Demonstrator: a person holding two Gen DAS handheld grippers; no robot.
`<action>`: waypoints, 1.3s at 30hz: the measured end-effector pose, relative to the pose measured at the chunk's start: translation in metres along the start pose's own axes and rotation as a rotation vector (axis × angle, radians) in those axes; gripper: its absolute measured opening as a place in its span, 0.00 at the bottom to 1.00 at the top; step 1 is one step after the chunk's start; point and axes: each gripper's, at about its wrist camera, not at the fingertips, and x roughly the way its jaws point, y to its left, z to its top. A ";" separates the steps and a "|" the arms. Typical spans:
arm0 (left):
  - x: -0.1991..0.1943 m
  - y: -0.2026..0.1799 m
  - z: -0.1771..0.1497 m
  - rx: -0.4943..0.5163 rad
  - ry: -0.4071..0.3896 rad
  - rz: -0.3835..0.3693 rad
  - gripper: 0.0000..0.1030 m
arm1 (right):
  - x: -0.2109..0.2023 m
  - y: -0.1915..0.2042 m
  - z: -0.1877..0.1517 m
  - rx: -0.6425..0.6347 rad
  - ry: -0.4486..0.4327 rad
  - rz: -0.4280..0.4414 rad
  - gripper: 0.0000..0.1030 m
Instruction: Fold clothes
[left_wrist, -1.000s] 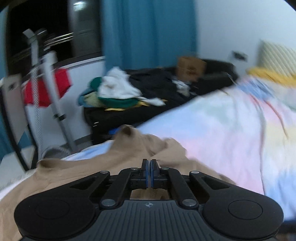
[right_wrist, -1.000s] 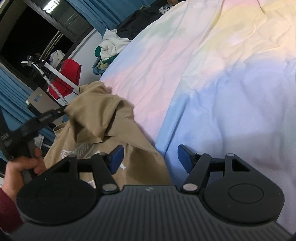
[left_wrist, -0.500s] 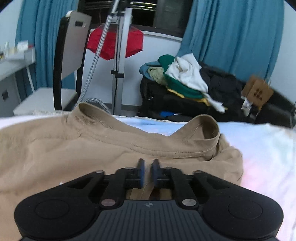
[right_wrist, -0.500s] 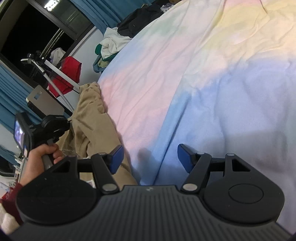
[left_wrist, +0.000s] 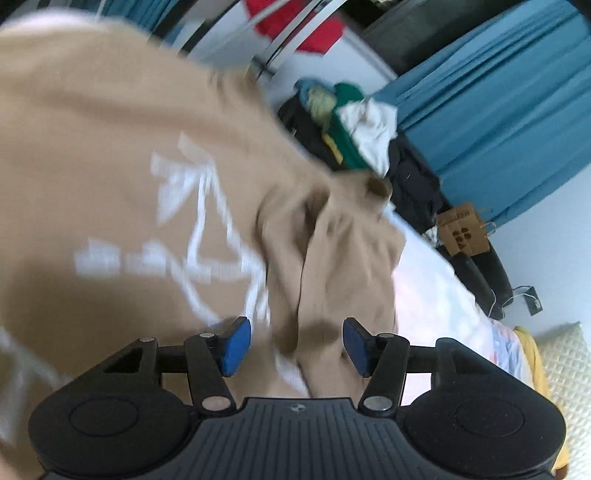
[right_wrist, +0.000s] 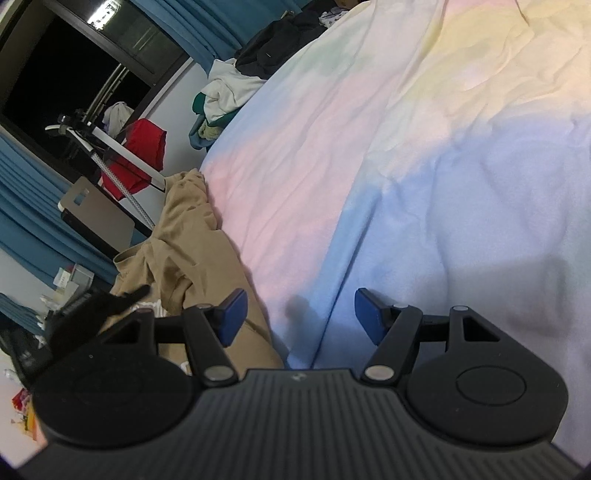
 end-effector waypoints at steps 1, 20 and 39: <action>0.004 0.002 -0.004 -0.027 -0.001 -0.010 0.55 | 0.000 0.000 0.000 0.001 0.002 0.000 0.66; -0.005 0.027 0.046 0.063 0.024 0.209 0.08 | 0.003 -0.005 0.003 0.002 0.011 0.017 0.66; -0.171 -0.043 -0.150 0.476 0.017 0.039 0.46 | -0.091 0.031 -0.002 -0.344 0.034 0.163 0.65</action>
